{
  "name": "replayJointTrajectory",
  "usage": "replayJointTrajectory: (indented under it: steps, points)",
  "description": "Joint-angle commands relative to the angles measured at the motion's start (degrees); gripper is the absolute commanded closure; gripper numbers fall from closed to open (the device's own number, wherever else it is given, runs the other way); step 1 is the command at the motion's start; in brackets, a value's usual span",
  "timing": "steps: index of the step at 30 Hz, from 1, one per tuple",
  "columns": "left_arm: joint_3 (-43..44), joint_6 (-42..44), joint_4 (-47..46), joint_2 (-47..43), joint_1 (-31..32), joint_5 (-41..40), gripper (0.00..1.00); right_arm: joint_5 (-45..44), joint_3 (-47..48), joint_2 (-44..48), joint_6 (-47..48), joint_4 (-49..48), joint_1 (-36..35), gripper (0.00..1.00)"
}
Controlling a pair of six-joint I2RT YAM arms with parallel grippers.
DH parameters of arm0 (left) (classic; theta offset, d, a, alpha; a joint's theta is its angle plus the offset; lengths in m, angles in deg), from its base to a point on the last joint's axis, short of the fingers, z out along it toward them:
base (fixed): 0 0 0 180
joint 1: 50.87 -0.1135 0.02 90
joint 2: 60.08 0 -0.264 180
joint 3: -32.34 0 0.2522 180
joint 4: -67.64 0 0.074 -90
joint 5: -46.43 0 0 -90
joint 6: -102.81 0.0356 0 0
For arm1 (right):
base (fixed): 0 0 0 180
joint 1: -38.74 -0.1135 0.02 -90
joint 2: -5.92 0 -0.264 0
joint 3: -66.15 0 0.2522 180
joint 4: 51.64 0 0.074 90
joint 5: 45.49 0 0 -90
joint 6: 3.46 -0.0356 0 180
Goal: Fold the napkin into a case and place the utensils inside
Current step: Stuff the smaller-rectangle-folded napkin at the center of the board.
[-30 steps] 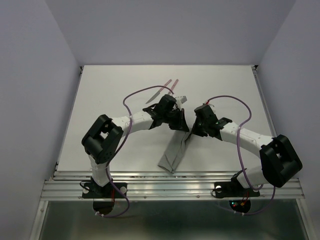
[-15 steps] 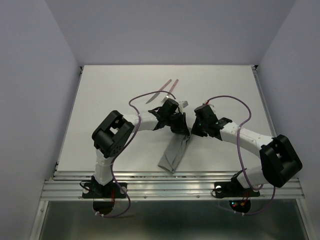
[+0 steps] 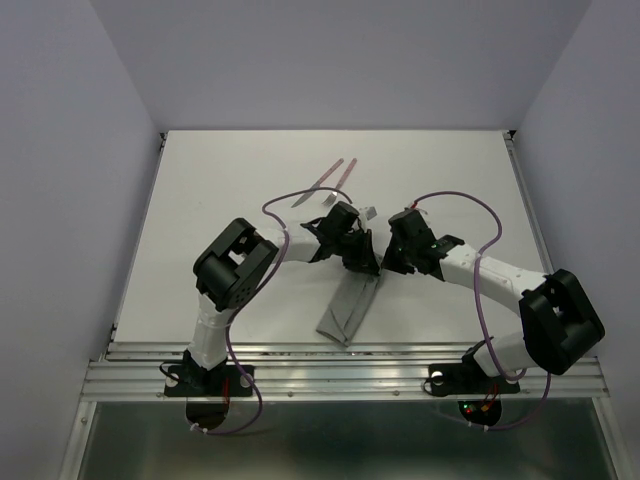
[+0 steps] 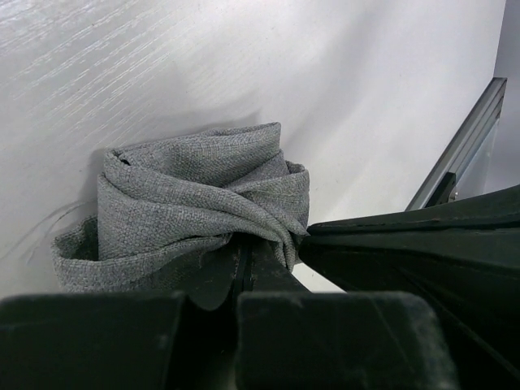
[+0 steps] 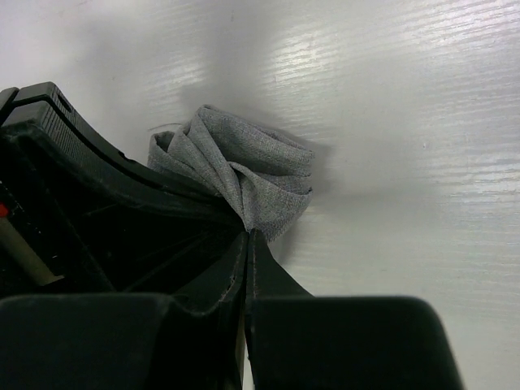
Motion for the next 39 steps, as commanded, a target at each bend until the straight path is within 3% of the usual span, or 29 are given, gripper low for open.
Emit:
replayJointTrajectory:
  steps: [1,7,16,26,39]
  points:
    - [1.47,1.16,-0.11,0.61,0.84,0.15,1.0,2.11,1.18,1.23,-0.27,-3.71,-0.25,0.99]
    - [2.35,2.56,2.08,-0.27,1.54,0.42,1.0,3.26,0.3,0.09,-1.68,-5.56,-0.87,0.99]
    - [6.66,9.24,15.09,-6.68,1.98,-1.51,1.0,-1.04,0.56,0.79,-2.12,-2.57,-0.87,0.99]
    - [6.66,9.6,14.57,-11.7,1.55,-3.53,1.0,-0.25,1.7,0.18,-1.33,-2.39,-0.87,0.99]
    - [8.24,6.26,10.62,-6.78,1.02,-7.4,1.0,0.19,2.06,0.53,-0.98,-2.39,-0.87,0.99]
